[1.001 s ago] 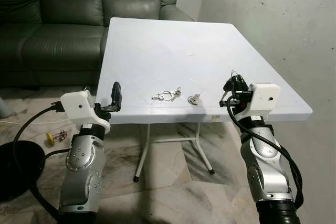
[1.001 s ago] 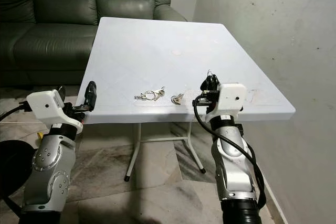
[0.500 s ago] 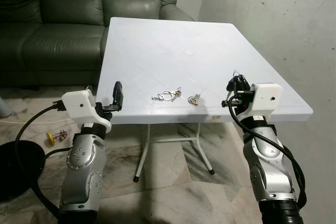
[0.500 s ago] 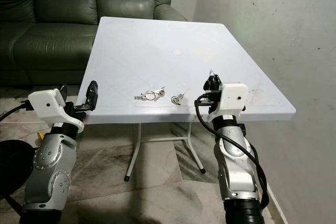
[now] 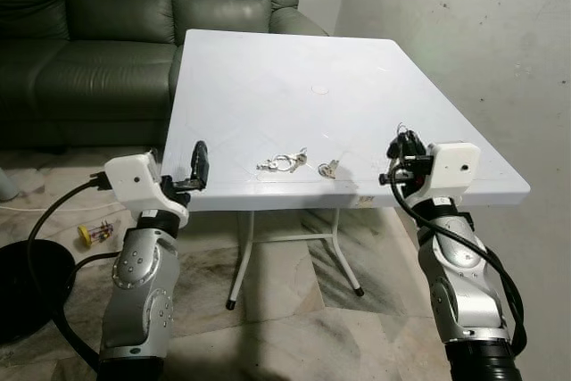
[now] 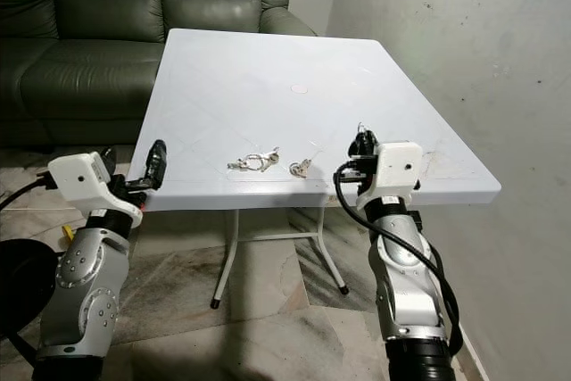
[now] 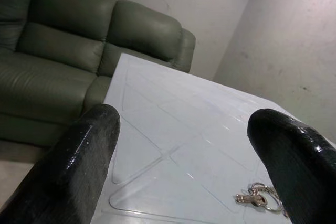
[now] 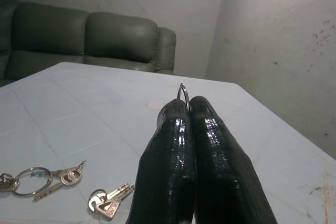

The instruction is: Hang keys on a hook

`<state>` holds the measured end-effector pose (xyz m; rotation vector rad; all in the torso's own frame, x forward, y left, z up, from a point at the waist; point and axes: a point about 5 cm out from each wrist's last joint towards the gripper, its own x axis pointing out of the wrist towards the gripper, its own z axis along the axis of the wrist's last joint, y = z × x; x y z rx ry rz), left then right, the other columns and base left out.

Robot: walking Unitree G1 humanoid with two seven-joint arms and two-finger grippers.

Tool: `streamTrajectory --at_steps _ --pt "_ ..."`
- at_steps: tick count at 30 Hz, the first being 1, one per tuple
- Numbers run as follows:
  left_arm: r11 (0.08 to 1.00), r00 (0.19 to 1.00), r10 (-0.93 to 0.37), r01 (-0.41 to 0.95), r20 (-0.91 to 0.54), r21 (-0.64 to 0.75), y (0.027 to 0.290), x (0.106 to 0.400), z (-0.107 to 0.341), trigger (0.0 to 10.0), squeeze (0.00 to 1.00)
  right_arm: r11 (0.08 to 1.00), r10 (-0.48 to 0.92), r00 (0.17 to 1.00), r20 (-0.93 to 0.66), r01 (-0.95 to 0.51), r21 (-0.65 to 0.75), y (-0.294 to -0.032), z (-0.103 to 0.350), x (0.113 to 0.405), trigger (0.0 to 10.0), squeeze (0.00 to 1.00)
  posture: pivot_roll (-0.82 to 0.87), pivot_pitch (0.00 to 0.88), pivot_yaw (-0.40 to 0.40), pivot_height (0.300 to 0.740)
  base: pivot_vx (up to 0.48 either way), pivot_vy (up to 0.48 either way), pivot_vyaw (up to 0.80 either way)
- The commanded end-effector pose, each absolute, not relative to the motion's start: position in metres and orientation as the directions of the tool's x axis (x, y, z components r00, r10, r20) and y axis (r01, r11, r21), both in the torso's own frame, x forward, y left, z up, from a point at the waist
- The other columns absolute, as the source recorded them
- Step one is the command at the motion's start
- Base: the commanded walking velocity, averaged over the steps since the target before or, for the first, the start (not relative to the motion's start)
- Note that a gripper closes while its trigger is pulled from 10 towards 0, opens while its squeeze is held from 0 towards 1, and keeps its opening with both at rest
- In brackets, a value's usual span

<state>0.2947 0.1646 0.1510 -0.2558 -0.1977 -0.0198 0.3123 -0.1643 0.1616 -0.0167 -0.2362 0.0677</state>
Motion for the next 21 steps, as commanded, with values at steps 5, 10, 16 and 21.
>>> streamTrajectory --at_steps 5,10,16,21 --pt "0.958 0.984 -0.005 0.055 0.175 -0.281 0.1609 0.2977 0.1505 10.0 0.0 0.998 0.057 0.976 0.212 -0.052 -0.031 -0.1677 0.1618 0.3118 10.0 0.0 -0.01 0.028 -0.105 0.74 0.0 0.478 0.0" --pt "0.961 0.987 0.006 0.038 0.159 -0.273 0.161 0.2977 0.1494 10.0 0.0 0.998 0.059 0.979 0.195 -0.054 -0.029 -0.1672 0.1606 0.3122 10.0 0.0 -0.01 0.022 -0.107 0.74 0.0 0.384 -0.23" --pt "0.956 0.992 0.014 0.024 0.129 -0.293 0.1589 0.2977 0.1468 10.0 0.0 0.998 0.065 0.984 0.167 -0.062 -0.023 -0.1664 0.1584 0.3123 10.0 0.0 -0.01 0.019 -0.11 0.74 0.0 0.0 -0.73" --pt "0.952 0.993 0.021 0.016 0.119 -0.304 0.158 0.2977 0.1453 10.0 0.0 0.998 0.069 0.985 0.157 -0.067 -0.021 -0.1666 0.1581 0.3131 10.0 0.0 -0.01 0.008 -0.117 0.74 0.0 0.0 -0.74"
